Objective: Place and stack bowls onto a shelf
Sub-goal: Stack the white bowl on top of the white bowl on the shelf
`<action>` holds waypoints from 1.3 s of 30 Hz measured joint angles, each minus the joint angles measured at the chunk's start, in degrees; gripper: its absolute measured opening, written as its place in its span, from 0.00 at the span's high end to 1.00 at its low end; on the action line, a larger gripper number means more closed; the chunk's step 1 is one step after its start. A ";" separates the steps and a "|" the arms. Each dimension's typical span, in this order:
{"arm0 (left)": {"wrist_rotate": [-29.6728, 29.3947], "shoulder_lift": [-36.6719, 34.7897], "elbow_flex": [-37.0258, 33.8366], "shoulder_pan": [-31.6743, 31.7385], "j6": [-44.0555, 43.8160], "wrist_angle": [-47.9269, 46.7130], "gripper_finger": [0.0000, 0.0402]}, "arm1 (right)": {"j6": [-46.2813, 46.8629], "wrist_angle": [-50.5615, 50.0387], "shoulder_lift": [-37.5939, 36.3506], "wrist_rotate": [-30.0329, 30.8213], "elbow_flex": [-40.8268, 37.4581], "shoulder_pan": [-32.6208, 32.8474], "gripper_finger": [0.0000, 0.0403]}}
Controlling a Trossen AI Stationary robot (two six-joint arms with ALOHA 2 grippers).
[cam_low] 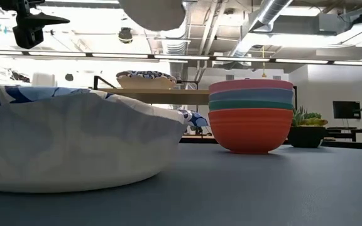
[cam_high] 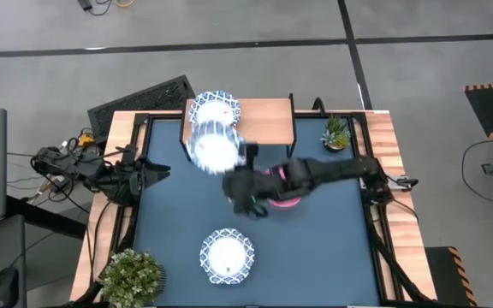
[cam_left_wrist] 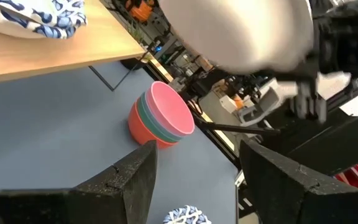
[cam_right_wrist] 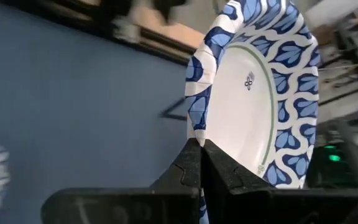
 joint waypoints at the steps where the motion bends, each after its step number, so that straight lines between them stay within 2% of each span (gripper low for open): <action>1: -0.15 0.00 -0.02 0.01 0.02 0.00 0.47 | -1.90 1.76 0.31 -0.16 0.00 -1.75 0.95; 5: -0.32 0.00 0.00 0.02 0.02 -0.09 0.47 | -8.80 5.85 1.41 -1.41 -0.15 -8.16 0.95; 8: -0.61 0.00 0.01 0.02 0.02 -0.09 0.47 | -12.35 9.44 1.11 -5.37 -0.38 -12.94 0.95; 16: -4.78 0.00 0.01 0.02 0.07 -0.09 0.47 | -11.94 11.51 1.25 -16.04 -0.61 -22.94 0.95; 22: -6.08 0.00 0.01 0.02 0.07 -0.07 0.47 | -13.92 8.55 4.78 -18.10 -1.51 -24.55 0.95; 28: -6.21 0.02 0.01 0.02 0.07 -0.06 0.47 | -18.18 9.61 9.22 -17.14 -1.25 -24.52 0.95; 31: -6.21 0.00 0.01 0.02 0.02 -0.10 0.47 | -19.60 7.98 9.96 -14.60 -1.46 -24.87 0.95; 39: -6.21 0.00 0.01 0.02 0.04 -0.17 0.47 | -24.64 10.41 10.54 -15.62 -1.33 -24.32 0.83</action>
